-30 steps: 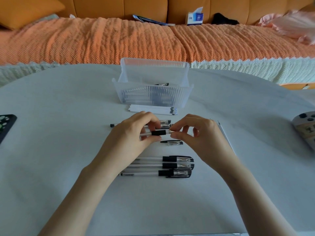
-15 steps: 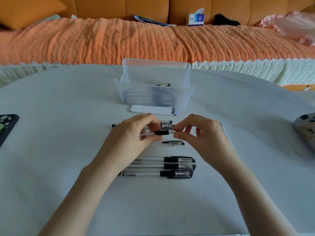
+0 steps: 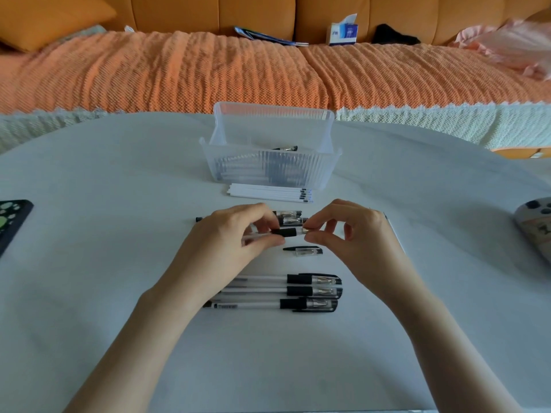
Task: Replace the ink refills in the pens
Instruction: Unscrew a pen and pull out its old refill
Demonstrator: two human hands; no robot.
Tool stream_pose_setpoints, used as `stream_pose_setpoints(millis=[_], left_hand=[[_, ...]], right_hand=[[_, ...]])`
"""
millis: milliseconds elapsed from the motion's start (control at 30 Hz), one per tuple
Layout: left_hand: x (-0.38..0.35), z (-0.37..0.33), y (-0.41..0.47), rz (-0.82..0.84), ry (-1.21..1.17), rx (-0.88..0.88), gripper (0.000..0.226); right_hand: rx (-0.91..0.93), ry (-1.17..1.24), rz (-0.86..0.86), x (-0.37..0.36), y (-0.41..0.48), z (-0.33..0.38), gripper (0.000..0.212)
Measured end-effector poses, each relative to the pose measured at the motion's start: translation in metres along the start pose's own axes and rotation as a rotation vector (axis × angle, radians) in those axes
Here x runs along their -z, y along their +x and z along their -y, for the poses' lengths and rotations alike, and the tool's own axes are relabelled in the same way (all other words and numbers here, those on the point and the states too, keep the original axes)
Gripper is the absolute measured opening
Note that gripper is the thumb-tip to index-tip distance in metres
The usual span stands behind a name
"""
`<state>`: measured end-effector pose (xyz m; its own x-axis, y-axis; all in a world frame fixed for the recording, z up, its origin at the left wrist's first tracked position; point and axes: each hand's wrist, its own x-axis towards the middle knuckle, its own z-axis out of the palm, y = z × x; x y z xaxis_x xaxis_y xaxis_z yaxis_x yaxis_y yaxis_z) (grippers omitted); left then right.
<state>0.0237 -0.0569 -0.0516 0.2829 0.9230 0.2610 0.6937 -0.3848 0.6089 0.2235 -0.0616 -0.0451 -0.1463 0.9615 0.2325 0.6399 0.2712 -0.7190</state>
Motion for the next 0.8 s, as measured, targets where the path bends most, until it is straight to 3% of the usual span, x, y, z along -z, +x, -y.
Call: stream_pose_setpoints(millis=[200, 333, 600, 800], left_hand=[[0.003, 0.002, 0.0, 0.06, -0.044, 0.03, 0.013], [0.005, 0.007, 0.0, 0.049, -0.04, 0.071, 0.009], [0.013, 0.014, 0.001, 0.01, -0.102, 0.117, 0.002], [0.005, 0.007, 0.002, 0.015, -0.186, 0.09, 0.005]], right_hand=[[-0.036, -0.001, 0.0, 0.001, 0.0, -0.001, 0.013], [-0.075, -0.079, 0.029, -0.001, 0.0, -0.005, 0.003], [-0.06, -0.251, 0.127, -0.005, -0.001, -0.009, 0.005], [-0.078, -0.141, 0.101, -0.007, -0.002, -0.005, 0.01]])
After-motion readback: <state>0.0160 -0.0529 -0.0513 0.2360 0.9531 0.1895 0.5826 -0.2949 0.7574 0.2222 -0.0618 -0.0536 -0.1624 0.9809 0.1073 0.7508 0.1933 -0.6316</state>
